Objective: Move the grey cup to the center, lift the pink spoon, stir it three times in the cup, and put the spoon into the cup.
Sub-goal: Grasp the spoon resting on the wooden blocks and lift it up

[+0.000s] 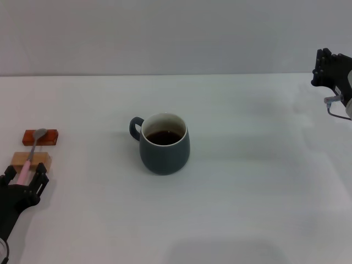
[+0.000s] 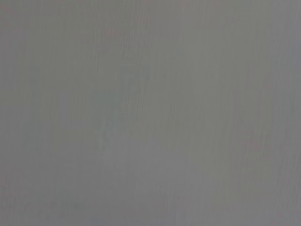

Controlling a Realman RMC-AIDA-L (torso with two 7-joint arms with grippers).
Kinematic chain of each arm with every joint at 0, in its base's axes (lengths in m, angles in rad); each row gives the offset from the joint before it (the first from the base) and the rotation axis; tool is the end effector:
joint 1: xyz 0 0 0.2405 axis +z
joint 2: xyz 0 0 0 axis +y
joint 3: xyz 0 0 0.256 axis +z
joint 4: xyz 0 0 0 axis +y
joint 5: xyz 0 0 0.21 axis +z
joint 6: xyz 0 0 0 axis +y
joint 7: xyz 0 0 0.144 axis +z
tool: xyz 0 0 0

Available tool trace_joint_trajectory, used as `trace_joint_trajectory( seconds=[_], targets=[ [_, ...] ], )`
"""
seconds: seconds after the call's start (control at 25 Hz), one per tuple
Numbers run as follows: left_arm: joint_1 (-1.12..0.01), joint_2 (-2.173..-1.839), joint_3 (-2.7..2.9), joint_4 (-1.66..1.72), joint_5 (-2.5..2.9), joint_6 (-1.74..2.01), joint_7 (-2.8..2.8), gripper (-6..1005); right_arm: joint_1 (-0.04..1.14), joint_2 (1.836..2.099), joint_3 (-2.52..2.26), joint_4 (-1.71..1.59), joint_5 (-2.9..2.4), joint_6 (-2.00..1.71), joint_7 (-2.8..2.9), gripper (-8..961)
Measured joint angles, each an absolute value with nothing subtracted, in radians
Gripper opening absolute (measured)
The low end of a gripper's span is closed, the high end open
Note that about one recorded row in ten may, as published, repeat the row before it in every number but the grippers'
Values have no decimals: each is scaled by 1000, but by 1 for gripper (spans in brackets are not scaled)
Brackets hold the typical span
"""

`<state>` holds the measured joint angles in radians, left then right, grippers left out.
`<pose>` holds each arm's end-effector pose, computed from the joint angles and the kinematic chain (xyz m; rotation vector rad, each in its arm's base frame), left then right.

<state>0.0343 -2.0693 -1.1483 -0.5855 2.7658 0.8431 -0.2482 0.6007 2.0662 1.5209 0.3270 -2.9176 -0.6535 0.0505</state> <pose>-0.3761 0.2336 -0.0366 -1.5673 -0.9110 -0.5837 0.2878 0.4224 -0.0052 -1.7014 0.5182 0.4592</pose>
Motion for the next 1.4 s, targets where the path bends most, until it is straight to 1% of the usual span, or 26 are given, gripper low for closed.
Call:
trace_joint_trajectory(
  seconds=[0.44, 0.64, 0.84, 1.4],
  targets=[
    [37, -2069, -1150, -585, 2764, 847, -245, 705, 595, 2066, 1511, 336, -2918, -653, 51, 50],
    [38, -2068, -1150, -583, 2764, 846, -243, 583, 593, 2067, 1507, 338, -2918, -652, 51, 51],
    [36, -2068, -1151, -573, 2764, 847, -243, 587, 592, 2069, 1505, 339, -2918, -652, 51, 51],
    [28, -2069, -1155, -572, 2763, 845, -243, 537, 566, 2069, 1495, 385, -2918, -629, 51, 51]
  ],
)
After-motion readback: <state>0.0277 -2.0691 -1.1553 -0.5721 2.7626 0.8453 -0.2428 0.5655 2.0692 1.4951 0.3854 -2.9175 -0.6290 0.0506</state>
